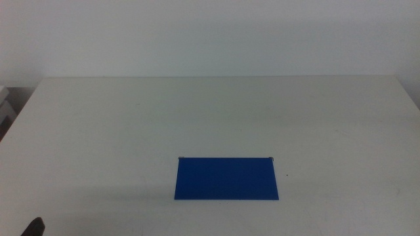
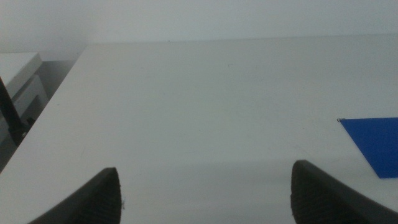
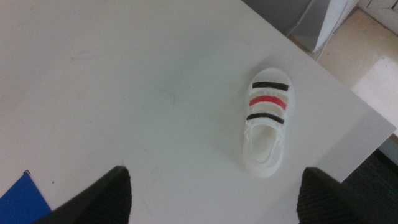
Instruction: Use one arm to grab the shoe from the table and place it on the mat.
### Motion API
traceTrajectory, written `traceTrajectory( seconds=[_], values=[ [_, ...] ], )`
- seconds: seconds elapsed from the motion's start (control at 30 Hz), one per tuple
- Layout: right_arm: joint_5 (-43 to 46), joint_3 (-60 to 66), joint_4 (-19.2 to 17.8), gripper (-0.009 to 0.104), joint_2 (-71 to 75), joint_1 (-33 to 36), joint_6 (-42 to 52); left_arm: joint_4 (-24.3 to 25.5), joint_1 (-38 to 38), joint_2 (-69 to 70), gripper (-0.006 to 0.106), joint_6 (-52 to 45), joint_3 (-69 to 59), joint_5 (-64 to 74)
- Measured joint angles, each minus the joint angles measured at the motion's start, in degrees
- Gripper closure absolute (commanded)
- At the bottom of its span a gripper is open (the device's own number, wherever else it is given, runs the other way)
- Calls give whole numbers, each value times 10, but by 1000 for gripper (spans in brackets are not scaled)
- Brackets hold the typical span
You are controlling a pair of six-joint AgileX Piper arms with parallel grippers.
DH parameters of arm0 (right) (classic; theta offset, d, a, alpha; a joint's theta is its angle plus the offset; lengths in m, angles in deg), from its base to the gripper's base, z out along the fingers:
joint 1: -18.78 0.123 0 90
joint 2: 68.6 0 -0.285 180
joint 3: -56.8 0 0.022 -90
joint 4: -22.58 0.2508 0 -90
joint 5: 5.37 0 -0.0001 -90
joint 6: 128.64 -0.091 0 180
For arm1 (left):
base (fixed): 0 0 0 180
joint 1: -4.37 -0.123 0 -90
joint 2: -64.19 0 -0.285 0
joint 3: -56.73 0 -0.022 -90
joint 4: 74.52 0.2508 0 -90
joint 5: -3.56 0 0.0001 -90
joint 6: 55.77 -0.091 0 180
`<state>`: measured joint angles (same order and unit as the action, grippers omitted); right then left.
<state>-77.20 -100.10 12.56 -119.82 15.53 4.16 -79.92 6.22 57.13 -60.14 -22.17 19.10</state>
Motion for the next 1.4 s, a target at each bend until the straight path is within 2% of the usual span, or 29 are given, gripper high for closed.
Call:
traceTrajectory(
  seconds=[0.13,0.37,0.47,0.7,0.87,0.97,1.2,1.4],
  values=[
    [0,0,-3,8,0,0,-1,0,0,0,7,0,0,0],
    [0,0,47,8,0,0,-37,0,0,0,7,0,0,0],
    [0,0,54,8,0,0,-69,0,0,0,7,0,0,0],
    [0,23,48,8,0,0,-165,0,0,0,7,0,0,0],
    [1,72,8,8,-4,0,-219,0,0,0,7,0,0,0],
    [2,95,0,8,-19,0,-251,0,0,0,7,0,0,0],
    [11,104,-12,8,-101,-1,-260,0,0,0,7,0,0,0],
    [17,104,-8,8,-172,-38,-217,0,0,0,7,0,0,0]
  ],
)
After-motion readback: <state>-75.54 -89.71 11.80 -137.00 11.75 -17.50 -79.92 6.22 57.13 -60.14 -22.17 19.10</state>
